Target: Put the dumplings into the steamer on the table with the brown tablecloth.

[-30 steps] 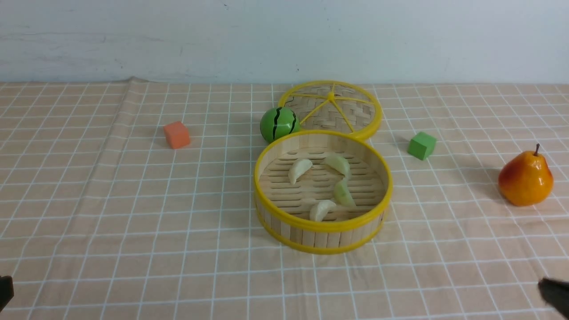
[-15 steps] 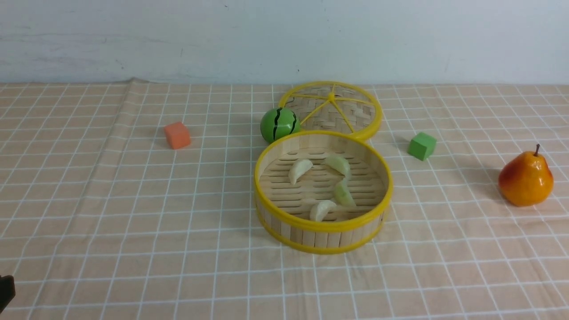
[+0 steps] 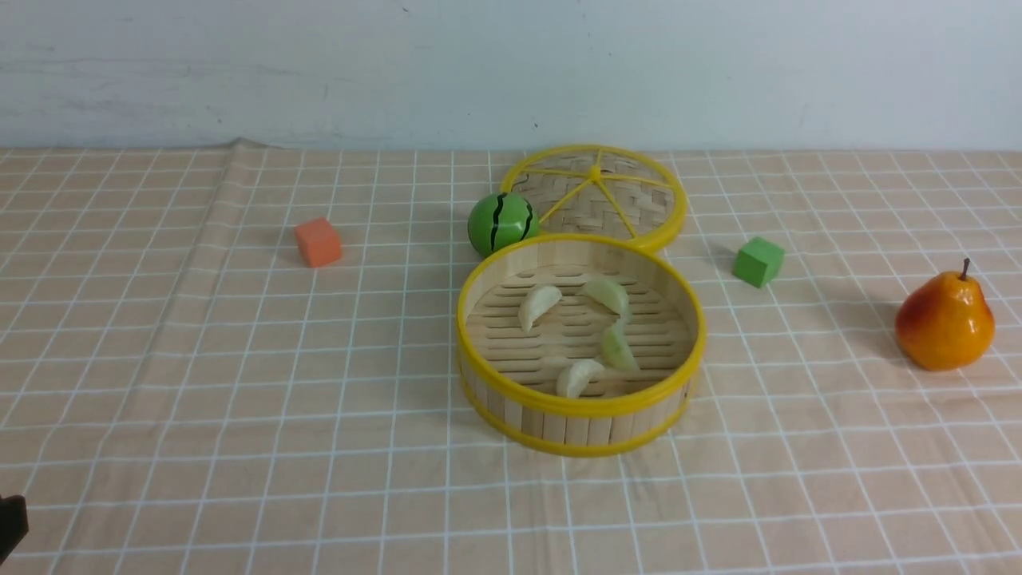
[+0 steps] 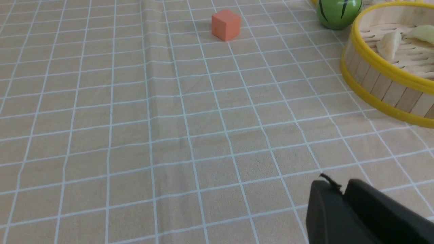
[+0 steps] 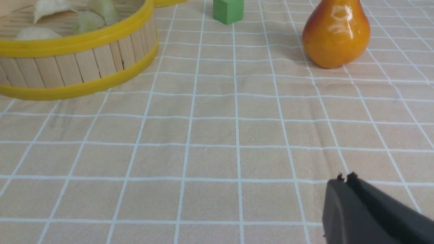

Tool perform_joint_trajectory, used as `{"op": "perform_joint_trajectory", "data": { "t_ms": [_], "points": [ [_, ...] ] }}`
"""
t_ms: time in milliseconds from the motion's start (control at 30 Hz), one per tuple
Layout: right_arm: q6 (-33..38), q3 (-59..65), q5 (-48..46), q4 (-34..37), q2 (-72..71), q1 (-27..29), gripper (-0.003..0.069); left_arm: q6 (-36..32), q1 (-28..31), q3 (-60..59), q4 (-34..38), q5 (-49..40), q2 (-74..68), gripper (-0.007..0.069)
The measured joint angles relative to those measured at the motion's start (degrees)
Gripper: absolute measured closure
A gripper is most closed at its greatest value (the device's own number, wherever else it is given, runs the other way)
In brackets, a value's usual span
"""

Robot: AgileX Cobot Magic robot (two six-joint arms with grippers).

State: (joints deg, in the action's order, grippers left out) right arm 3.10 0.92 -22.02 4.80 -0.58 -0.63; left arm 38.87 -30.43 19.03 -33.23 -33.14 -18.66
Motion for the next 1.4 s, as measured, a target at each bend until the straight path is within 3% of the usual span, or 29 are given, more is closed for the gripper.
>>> {"op": "perform_joint_trajectory", "data": {
  "t_ms": [767,1033,1267,1400],
  "points": [
    [0.00,-0.06,-0.15,0.00,0.00,0.00,0.0648,0.00,0.00,-0.23,-0.05,0.13,0.32,0.0536],
    [0.00,-0.06,-0.15,0.00,0.00,0.00,0.0640,0.00,0.00,-6.18,-2.60,0.91,13.34,0.0533],
    [0.00,-0.06,-0.22,0.04,-0.01,0.00,0.0633,0.00,6.88,-11.63,-0.77,15.67,19.29,0.0533],
    [0.00,-0.06,-0.22,0.04,-0.01,0.00,0.0627,0.00,13.36,-15.49,4.94,31.33,19.29,0.0533]
  ]
}}
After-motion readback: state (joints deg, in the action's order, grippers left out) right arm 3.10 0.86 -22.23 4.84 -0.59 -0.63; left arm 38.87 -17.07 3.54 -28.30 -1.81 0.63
